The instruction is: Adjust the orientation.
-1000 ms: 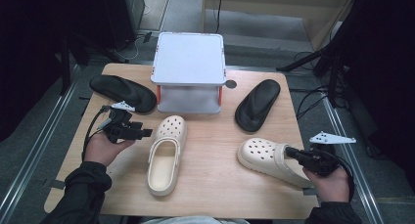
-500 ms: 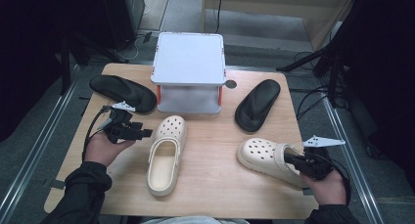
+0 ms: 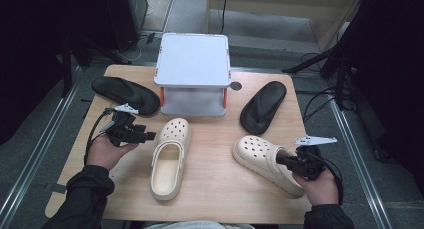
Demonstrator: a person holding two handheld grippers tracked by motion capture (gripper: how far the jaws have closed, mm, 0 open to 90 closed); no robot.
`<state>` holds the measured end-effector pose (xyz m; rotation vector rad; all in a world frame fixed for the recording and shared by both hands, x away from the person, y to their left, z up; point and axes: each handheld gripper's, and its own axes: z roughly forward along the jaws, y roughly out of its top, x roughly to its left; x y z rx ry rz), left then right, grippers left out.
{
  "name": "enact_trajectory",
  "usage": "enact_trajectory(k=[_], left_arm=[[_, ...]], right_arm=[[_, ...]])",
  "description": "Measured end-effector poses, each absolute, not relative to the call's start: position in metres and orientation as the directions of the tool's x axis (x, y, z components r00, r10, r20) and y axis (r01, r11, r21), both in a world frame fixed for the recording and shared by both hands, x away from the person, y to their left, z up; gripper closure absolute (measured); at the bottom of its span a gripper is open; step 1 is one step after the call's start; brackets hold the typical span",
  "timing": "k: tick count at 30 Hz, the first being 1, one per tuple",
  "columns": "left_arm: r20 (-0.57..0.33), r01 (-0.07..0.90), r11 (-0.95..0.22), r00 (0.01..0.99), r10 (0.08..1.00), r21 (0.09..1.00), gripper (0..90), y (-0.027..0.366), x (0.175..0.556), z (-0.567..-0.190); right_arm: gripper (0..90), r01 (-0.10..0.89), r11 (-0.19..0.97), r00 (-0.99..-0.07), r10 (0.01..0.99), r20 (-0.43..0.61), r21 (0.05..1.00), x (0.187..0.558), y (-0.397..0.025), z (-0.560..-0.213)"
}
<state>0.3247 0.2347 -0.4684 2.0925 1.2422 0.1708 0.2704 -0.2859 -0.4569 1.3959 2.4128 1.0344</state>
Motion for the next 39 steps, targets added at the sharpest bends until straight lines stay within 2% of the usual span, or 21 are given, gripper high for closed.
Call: enact_trajectory(k=[13,19,23,25,28,35,39], left_arm=[[-0.221,0.725,-0.311,0.537,0.814,0.615,44.4,0.233,0.325,-0.468],[-0.245,0.728,-0.302,0.541,0.805,0.616,44.2,0.234,0.325,-0.468],[-0.245,0.727,-0.299,0.540,0.805,0.618,44.2,0.235,0.325,-0.467],[-0.247,0.727,-0.299,0.540,0.805,0.618,44.2,0.235,0.325,-0.467],[-0.246,0.728,-0.300,0.540,0.805,0.617,44.1,0.235,0.325,-0.467],[-0.245,0.730,-0.292,0.531,0.811,0.618,43.7,0.235,0.325,-0.468],[-0.244,0.727,-0.297,0.537,0.807,0.619,43.7,0.235,0.325,-0.468]], right_arm=[[90.0,0.682,0.333,-0.590,0.776,0.221,0.651,0.274,-0.255,-0.460],[86.7,0.667,0.325,-0.594,0.775,0.215,0.670,0.268,-0.259,-0.453],[80.5,0.642,0.277,-0.586,0.778,0.225,0.715,0.263,-0.268,-0.442],[71.3,0.627,0.286,-0.585,0.787,0.196,0.725,0.261,-0.272,-0.442],[62.7,0.618,0.298,-0.575,0.802,0.160,0.727,0.262,-0.279,-0.445],[59.5,0.640,0.266,-0.546,0.818,0.182,0.721,0.261,-0.293,-0.452],[56.8,0.645,0.298,-0.559,0.812,0.168,0.704,0.263,-0.292,-0.460]])
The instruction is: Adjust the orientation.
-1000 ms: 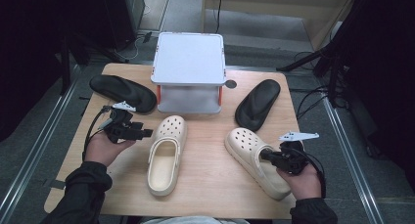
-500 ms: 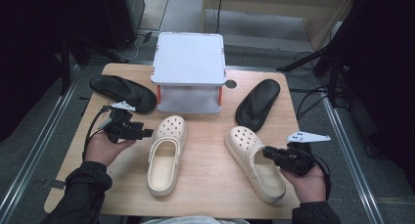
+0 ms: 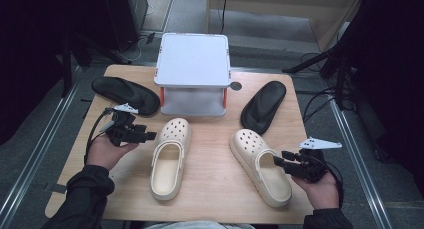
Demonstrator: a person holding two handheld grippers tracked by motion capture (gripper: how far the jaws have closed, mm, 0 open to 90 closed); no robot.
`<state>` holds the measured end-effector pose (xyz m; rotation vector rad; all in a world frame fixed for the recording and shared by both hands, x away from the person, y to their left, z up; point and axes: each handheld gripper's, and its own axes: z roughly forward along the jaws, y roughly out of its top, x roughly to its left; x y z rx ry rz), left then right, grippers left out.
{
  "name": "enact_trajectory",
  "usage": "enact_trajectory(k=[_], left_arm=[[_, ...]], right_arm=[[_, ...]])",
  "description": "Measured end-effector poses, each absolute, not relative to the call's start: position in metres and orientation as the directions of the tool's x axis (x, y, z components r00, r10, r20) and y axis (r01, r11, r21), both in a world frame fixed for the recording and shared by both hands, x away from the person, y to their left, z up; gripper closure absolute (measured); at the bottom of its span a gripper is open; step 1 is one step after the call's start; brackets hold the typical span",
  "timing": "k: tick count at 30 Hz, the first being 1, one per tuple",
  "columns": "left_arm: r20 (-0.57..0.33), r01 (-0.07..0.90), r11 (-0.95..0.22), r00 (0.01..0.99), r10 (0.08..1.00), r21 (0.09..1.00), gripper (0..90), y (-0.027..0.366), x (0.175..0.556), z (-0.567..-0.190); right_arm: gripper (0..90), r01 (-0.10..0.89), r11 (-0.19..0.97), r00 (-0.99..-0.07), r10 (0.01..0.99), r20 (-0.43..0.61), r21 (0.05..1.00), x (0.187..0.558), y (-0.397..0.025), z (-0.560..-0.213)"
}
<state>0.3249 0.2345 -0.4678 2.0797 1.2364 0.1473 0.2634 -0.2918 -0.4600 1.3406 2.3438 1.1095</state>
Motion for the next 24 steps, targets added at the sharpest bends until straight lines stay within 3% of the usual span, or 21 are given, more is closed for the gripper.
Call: enact_trajectory(k=[14,24], left_arm=[[-0.238,0.726,-0.305,0.541,0.807,0.617,43.7,0.231,0.325,-0.469],[-0.245,0.729,-0.308,0.544,0.802,0.612,43.8,0.230,0.325,-0.470]], right_arm=[[56.8,0.678,0.305,-0.541,0.822,0.174,0.668,0.278,-0.282,-0.478],[64.7,0.674,0.292,-0.537,0.825,0.179,0.678,0.287,-0.277,-0.483]])
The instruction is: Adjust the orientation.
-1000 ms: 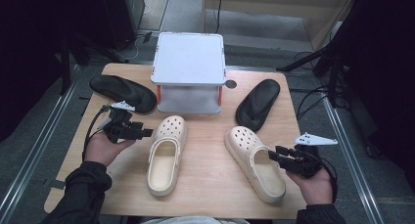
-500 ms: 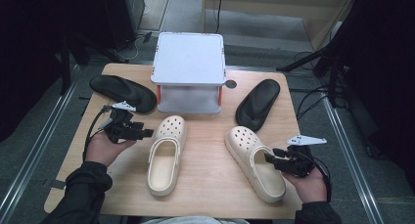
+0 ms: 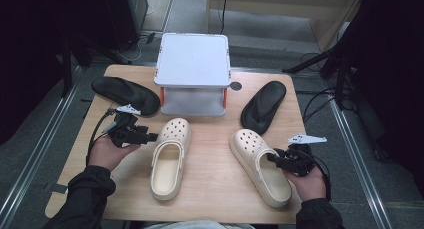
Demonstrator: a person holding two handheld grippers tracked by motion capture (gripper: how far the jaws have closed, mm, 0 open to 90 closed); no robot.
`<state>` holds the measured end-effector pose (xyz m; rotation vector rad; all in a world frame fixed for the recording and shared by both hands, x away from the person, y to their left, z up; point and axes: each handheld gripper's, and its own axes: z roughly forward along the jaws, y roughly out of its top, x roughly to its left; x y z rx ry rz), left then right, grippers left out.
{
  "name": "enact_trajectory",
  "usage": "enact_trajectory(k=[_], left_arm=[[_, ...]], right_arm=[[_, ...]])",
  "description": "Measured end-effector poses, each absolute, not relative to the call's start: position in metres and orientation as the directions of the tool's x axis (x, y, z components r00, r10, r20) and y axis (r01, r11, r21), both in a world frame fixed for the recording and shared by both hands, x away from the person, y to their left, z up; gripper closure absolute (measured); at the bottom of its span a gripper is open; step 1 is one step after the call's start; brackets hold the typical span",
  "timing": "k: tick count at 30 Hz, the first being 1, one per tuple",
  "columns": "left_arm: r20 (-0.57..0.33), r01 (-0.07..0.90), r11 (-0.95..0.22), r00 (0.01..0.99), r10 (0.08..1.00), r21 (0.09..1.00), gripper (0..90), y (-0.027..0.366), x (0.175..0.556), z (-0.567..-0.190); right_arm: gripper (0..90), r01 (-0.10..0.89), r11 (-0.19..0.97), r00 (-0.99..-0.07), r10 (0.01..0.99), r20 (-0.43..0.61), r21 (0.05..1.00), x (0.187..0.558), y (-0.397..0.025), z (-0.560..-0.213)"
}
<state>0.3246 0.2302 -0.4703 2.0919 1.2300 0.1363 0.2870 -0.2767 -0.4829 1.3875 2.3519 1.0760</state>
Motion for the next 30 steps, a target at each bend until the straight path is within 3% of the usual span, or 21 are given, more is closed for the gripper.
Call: enact_trajectory(k=[19,23,30], left_arm=[[-0.262,0.739,-0.288,0.530,0.806,0.609,44.6,0.232,0.324,-0.470],[-0.286,0.746,-0.269,0.523,0.803,0.609,50.2,0.235,0.322,-0.468],[-0.302,0.734,-0.283,0.553,0.776,0.617,71.2,0.238,0.318,-0.465]], right_arm=[[75.5,0.648,0.309,-0.558,0.814,0.159,0.696,0.285,-0.272,-0.474],[75.5,0.637,0.317,-0.569,0.808,0.151,0.703,0.286,-0.264,-0.468],[75.9,0.609,0.337,-0.595,0.792,0.134,0.718,0.285,-0.241,-0.457]])
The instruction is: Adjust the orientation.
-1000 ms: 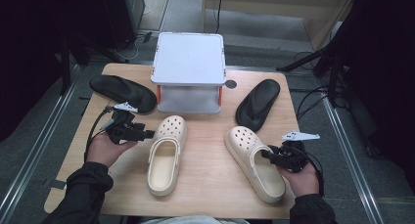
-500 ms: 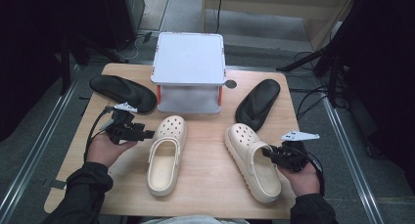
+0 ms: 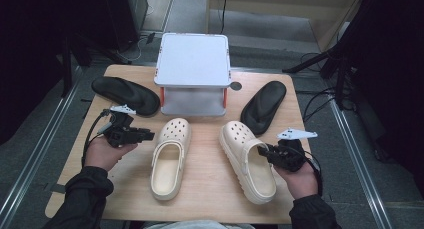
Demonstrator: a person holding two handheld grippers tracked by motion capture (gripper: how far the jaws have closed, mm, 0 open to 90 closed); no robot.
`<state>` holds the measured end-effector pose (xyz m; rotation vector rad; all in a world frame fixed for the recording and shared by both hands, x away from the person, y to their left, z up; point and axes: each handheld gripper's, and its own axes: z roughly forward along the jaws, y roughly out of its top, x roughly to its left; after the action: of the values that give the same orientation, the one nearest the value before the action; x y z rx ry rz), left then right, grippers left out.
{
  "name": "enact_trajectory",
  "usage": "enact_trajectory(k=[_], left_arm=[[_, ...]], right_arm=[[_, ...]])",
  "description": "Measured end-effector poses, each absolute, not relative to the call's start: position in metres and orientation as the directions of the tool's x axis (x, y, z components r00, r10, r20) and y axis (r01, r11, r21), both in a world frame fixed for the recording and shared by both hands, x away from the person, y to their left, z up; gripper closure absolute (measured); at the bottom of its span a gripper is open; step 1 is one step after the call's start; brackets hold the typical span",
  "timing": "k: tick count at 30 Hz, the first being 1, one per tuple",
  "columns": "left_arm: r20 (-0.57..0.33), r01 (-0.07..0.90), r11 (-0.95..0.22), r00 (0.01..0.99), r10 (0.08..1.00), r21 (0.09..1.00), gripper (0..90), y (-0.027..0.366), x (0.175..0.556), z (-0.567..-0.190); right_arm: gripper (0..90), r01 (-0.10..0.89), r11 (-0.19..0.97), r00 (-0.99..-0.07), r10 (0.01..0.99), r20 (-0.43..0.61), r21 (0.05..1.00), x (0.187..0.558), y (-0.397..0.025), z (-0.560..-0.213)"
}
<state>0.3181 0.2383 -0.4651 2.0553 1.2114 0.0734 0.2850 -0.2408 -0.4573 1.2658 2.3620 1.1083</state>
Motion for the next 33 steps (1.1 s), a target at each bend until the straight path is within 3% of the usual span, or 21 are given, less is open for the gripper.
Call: enact_trajectory(k=[10,33], left_arm=[[-0.319,0.720,-0.284,0.576,0.753,0.633,89.5,0.239,0.311,-0.469],[-0.349,0.757,-0.314,0.573,0.742,0.573,90.0,0.229,0.305,-0.496]], right_arm=[[75.9,0.601,0.368,-0.620,0.775,0.122,0.709,0.298,-0.204,-0.454],[75.1,0.604,0.473,-0.642,0.766,0.039,0.642,0.329,-0.143,-0.467]])
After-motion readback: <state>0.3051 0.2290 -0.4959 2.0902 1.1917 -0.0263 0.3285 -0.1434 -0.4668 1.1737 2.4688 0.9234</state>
